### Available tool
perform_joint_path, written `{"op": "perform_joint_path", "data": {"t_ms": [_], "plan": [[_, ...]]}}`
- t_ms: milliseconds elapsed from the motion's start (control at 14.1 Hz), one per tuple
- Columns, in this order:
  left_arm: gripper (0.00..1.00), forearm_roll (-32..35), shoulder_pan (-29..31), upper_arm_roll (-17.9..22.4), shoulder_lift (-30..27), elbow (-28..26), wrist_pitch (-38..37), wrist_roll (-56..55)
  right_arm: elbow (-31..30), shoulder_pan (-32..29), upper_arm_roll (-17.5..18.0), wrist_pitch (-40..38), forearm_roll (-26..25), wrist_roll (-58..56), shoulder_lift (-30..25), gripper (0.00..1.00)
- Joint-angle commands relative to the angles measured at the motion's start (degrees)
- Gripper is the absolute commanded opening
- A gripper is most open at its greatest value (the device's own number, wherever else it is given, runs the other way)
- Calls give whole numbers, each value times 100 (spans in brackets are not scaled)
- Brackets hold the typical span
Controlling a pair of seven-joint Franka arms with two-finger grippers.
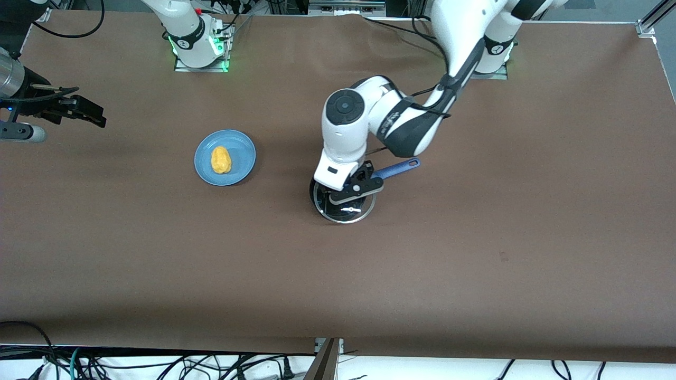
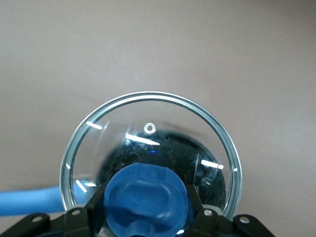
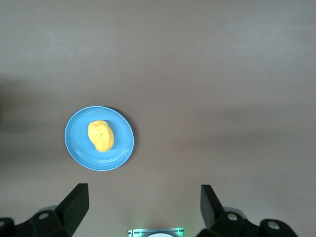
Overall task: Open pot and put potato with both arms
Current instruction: 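Lift the lid with the left gripper while the right gripper reaches the potato, then set down the lid with the left gripper while the right gripper grasps the potato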
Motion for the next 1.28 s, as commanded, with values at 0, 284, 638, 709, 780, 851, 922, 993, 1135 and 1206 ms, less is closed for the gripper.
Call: {"op": "perform_joint_path", "data": {"t_ms": [0, 284, 638, 709, 780, 851, 922, 993, 1135, 1206], "plan": [[52, -212, 784, -76, -712, -570, -148, 1474, -115, -86, 52, -48, -31, -91, -157, 100], [52, -686, 2181, -15, -1468, -1511, -183, 4435, -159, -77, 104, -188, -31, -91, -130, 100], [52, -992, 3115, 792, -1637, -2232, -78, 6847, -438, 449, 122, -260, -31, 5, 406, 100], [52, -1142, 3256, 950, -1628, -2373, 44, 7329, -675, 598, 122, 20, -23, 23, 406, 100], [52, -1265, 3405, 1074, -1628, -2618, 333, 7900, -947, 634, 148, 353, -23, 41, 415, 100], [53, -1380, 3511, 1179, -1628, -2873, 649, 8280, -1298, 669, 209, 748, 56, 50, 423, 100], [53, -1424, 3582, 1293, -1619, -3127, 982, 8553, -1702, 696, 271, 1344, 152, 76, 415, 100], [53, -1425, 3634, 1399, -1602, -3356, 1325, 8834, -2080, 696, 315, 1933, 171, 120, 415, 100], [53, -1433, 3810, 1532, -1506, -3735, 2046, 9423, -2678, 722, 455, 2840, 215, 129, 502, 100], [53, -1486, 3906, 1532, -1409, -3832, 2258, 9591, -2907, 723, 482, 3166, 223, 190, 546, 100]]}}
